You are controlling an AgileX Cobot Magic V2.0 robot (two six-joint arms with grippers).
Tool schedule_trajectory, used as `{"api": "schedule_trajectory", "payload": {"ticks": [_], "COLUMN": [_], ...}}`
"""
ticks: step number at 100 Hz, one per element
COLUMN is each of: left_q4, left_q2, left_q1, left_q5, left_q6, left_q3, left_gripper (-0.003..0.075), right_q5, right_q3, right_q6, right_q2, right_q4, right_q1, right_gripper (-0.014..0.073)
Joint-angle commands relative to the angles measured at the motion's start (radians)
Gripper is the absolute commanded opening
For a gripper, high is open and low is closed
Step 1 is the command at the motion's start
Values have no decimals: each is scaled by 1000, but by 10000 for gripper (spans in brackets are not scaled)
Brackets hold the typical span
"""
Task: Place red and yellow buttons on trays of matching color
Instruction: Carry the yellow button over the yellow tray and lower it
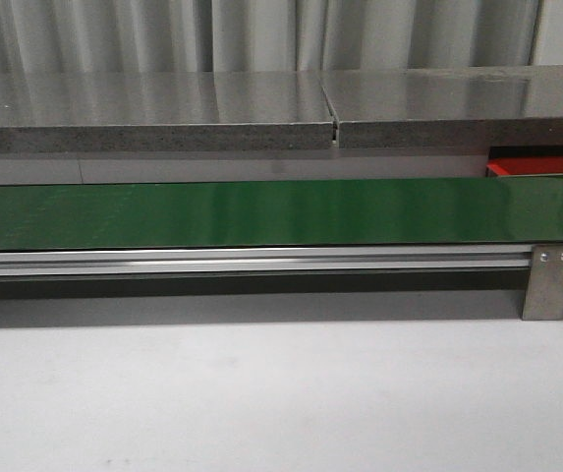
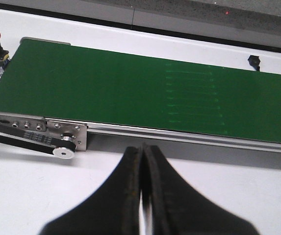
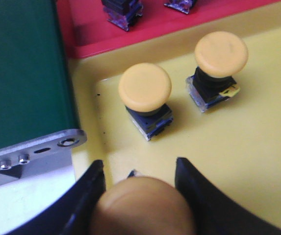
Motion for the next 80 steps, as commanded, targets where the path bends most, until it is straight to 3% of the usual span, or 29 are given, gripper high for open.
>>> {"api": "schedule_trajectory", "payload": {"ticks": [1,36,80], "left_q4": [-11,-11,-11], "left_q2": [1,1,1], "left_q1": [-9,-9,-9], "left_q5": [-69,-69,-69], "left_q6": [-1,-1,-1], "left_q3": [-29,-29,-29], "left_gripper": [-19,-19,-19], "right_q5": [-89,-160,-178], "right_q3": [-19,-19,-19], "right_q6": [-1,-1,-1], "right_q2": [-1,176,260], "right_q4": [9,20,29], "right_q1": [-6,-6,-6], "right_gripper": [174,174,179]}}
